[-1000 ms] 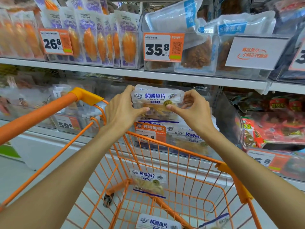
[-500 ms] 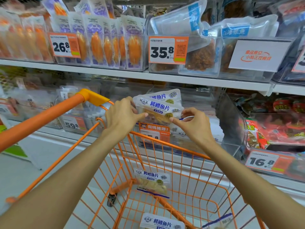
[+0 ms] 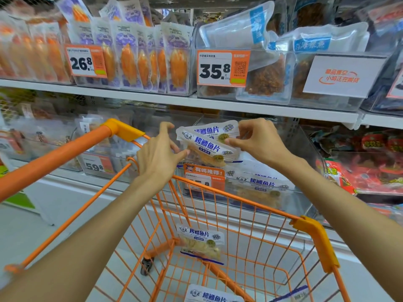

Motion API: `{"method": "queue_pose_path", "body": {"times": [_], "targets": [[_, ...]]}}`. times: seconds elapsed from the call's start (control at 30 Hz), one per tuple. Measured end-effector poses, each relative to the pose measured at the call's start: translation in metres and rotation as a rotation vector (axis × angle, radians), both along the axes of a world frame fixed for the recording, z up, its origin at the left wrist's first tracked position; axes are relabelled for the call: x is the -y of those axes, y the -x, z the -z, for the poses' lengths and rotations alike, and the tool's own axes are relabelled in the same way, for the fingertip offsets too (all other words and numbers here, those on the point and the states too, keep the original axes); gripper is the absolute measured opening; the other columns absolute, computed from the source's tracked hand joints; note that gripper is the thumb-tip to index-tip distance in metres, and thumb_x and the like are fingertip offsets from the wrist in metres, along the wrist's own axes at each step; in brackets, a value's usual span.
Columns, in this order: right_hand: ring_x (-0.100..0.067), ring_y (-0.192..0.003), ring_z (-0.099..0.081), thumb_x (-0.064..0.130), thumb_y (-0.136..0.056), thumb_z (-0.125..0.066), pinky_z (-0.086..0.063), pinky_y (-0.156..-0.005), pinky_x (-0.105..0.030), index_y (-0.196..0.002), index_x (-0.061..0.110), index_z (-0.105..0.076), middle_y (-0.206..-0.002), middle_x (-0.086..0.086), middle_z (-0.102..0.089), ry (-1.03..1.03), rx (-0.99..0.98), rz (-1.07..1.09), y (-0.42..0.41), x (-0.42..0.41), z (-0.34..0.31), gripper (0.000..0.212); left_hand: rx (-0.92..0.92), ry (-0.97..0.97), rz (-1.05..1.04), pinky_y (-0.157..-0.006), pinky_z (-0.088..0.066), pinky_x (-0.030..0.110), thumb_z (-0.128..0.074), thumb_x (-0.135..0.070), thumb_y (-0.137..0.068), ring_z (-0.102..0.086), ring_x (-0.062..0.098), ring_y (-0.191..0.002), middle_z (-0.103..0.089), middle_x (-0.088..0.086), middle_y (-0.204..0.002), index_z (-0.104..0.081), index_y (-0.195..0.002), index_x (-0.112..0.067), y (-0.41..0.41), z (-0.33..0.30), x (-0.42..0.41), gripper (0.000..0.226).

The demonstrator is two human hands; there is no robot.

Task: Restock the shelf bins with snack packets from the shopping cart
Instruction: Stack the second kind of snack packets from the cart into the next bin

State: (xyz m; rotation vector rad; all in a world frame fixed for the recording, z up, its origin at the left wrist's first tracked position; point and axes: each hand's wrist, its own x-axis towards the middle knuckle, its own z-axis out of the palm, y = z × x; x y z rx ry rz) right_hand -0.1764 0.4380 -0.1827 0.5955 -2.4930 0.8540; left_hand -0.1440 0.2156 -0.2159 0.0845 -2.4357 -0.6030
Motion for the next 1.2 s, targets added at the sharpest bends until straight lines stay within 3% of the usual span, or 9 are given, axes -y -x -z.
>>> {"method": "queue_pose_path", "body": {"times": [0.1,0.3,0.47,0.67,0.8,0.9,1.03,1.13,1.2], "targets": [[-0.02,-0.064,-0.062,0.034,-0.081,-0.074,-0.053,-0.062,-0.044,-0.077,0.009,-0.066,-0.069,-0.003,-0.068,-0.036,-0.128,0.066,0.002,-0.003,0.008,0.027,-0.055,0.007,0.004,-0.046,-0.026,0.023,-0.071,-0.042,-0.081,-0.053,0.013,-0.062,-0.065,-0.011,-0.075,-0.042,-0.121,-0.019,-0.005,0.006,0.0,0.054],[-0.017,-0.059,-0.066,0.026,-0.085,-0.071,-0.054,-0.051,-0.042,-0.078,0.003,-0.061,-0.072,-0.007,-0.071,0.131,-0.283,0.12,-0.009,-0.012,0.042,0.026,0.039,-0.013,0.099,-0.048,-0.028,0.018,-0.066,-0.042,-0.085,-0.055,0.01,-0.076,-0.061,-0.012,-0.081,-0.065,-0.101,-0.026,-0.007,0.001,0.004,0.023],[-0.015,-0.064,-0.067,0.026,-0.084,-0.072,-0.056,-0.054,-0.038,-0.085,0.007,-0.066,-0.082,-0.006,-0.074,0.109,-0.287,0.117,-0.011,-0.009,0.047,0.02,0.041,0.007,0.185,-0.053,-0.037,0.019,-0.07,-0.058,-0.074,-0.058,0.008,-0.079,-0.062,-0.014,-0.083,-0.063,-0.092,-0.03,-0.006,-0.007,0.001,0.034],[-0.007,-0.075,-0.069,0.019,-0.091,-0.062,-0.056,-0.062,-0.023,-0.107,0.022,-0.067,-0.097,0.002,-0.073,0.264,0.131,-0.135,-0.013,-0.019,0.033,0.017,-0.026,-0.067,0.166,-0.057,-0.049,0.024,-0.073,-0.047,-0.077,-0.067,0.007,-0.074,-0.073,-0.005,-0.073,-0.074,-0.081,-0.024,0.0,-0.006,0.002,0.023],[-0.002,-0.068,-0.063,0.014,-0.097,-0.051,-0.045,-0.054,-0.018,-0.114,0.02,-0.06,-0.085,0.007,-0.07,0.46,0.251,-0.203,-0.014,-0.029,0.028,0.019,-0.037,-0.243,0.144,-0.063,-0.055,0.032,-0.074,-0.048,-0.076,-0.067,0.006,-0.074,-0.071,-0.009,-0.07,-0.074,-0.078,-0.026,0.003,0.001,-0.006,0.022],[-0.004,-0.073,-0.06,0.016,-0.101,-0.044,-0.043,-0.064,-0.021,-0.111,0.027,-0.058,-0.081,0.009,-0.066,0.457,0.349,-0.241,-0.012,-0.032,0.024,0.02,-0.03,-0.305,0.164,-0.067,-0.057,0.035,-0.075,-0.047,-0.076,-0.067,0.005,-0.075,-0.069,-0.011,-0.071,-0.073,-0.083,-0.025,0.006,0.0,-0.007,0.023],[-0.015,-0.096,-0.062,0.023,-0.103,-0.037,-0.049,-0.082,-0.025,-0.117,0.035,-0.056,-0.113,-0.001,-0.067,0.366,0.557,-0.323,-0.01,-0.028,0.021,0.026,-0.046,-0.242,0.171,-0.065,-0.053,0.029,-0.075,-0.05,-0.074,-0.065,0.004,-0.074,-0.073,-0.008,-0.075,-0.069,-0.097,-0.024,0.003,0.001,-0.011,0.035],[-0.011,-0.101,-0.065,0.035,-0.09,-0.041,-0.049,-0.09,-0.03,-0.12,0.029,-0.057,-0.118,0.004,-0.068,0.403,0.668,-0.386,-0.013,-0.022,0.023,0.034,-0.057,-0.272,0.14,-0.062,-0.054,0.03,-0.075,-0.047,-0.076,-0.066,0.004,-0.069,-0.072,-0.009,-0.071,-0.068,-0.082,-0.025,0.002,0.006,-0.012,0.024],[-0.008,-0.109,-0.062,0.037,-0.086,-0.061,-0.047,-0.095,-0.03,-0.125,0.03,-0.053,-0.123,0.008,-0.064,0.361,0.61,-0.368,-0.016,-0.019,0.028,0.04,-0.052,-0.298,0.134,-0.061,-0.054,0.03,-0.076,-0.046,-0.075,-0.065,0.003,-0.066,-0.066,-0.014,-0.065,-0.067,-0.077,-0.026,0.002,0.009,-0.011,0.022]]}}
